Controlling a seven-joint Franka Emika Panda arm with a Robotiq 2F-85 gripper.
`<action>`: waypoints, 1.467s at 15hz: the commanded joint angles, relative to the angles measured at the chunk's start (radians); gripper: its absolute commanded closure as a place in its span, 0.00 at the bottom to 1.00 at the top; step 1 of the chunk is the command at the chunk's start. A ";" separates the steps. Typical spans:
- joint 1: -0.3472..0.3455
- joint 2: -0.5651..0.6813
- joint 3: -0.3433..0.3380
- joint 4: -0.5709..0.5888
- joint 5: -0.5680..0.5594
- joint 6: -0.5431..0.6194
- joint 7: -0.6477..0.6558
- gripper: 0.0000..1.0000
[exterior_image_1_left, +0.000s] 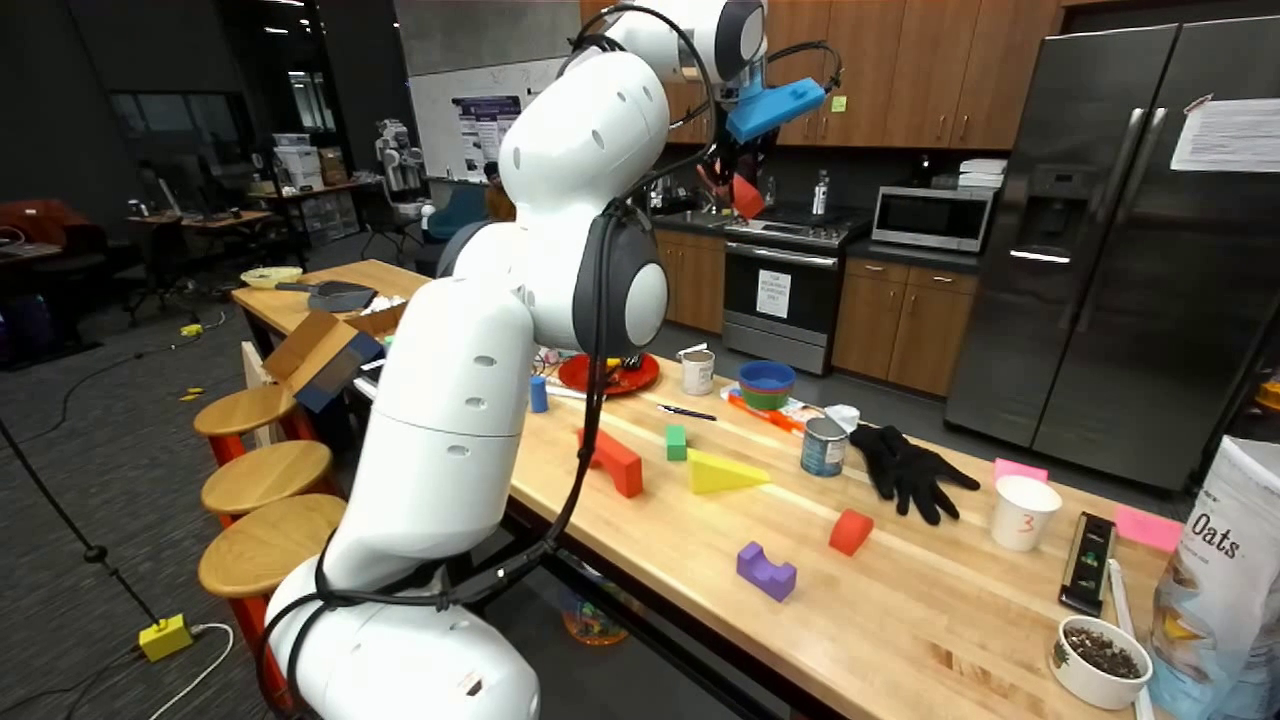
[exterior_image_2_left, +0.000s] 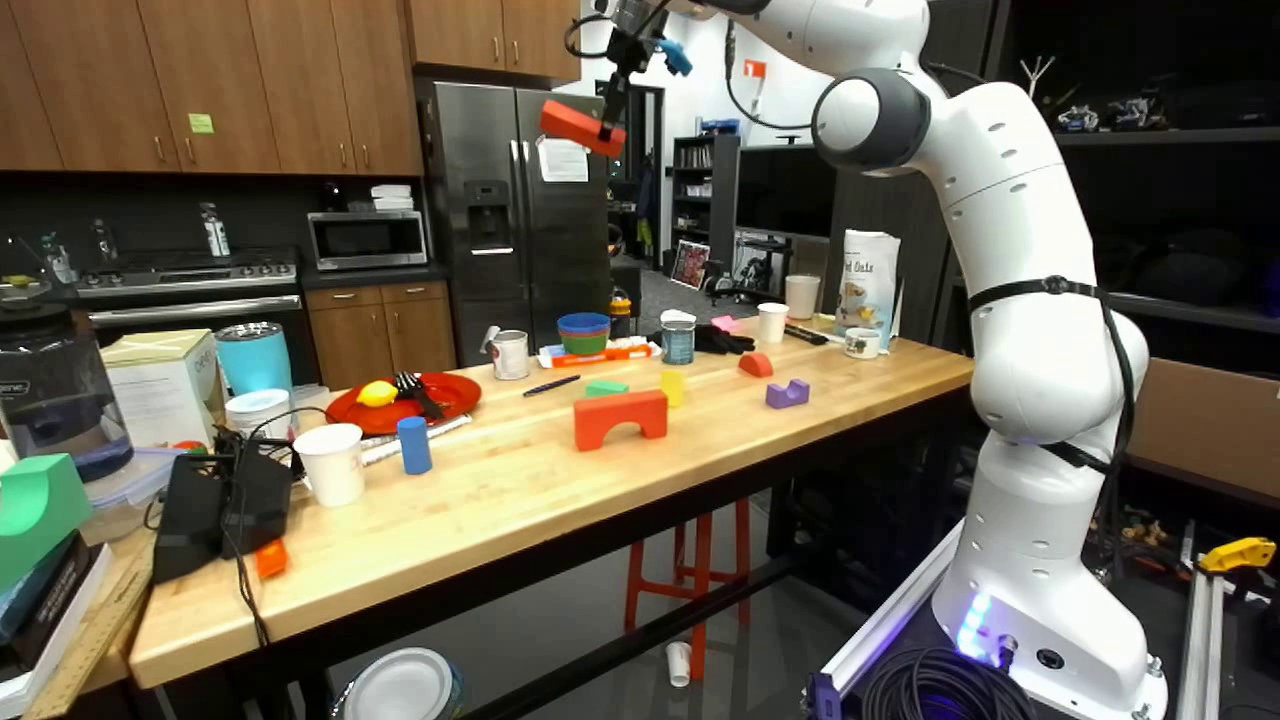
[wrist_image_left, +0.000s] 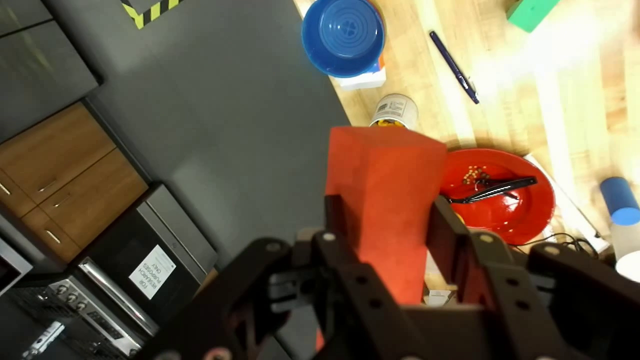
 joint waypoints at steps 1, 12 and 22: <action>0.000 0.002 0.000 0.003 0.000 0.000 0.001 0.57; -0.006 0.089 0.039 -0.092 0.174 -0.059 0.038 0.82; 0.066 0.029 0.055 -0.208 0.178 -0.182 0.109 0.82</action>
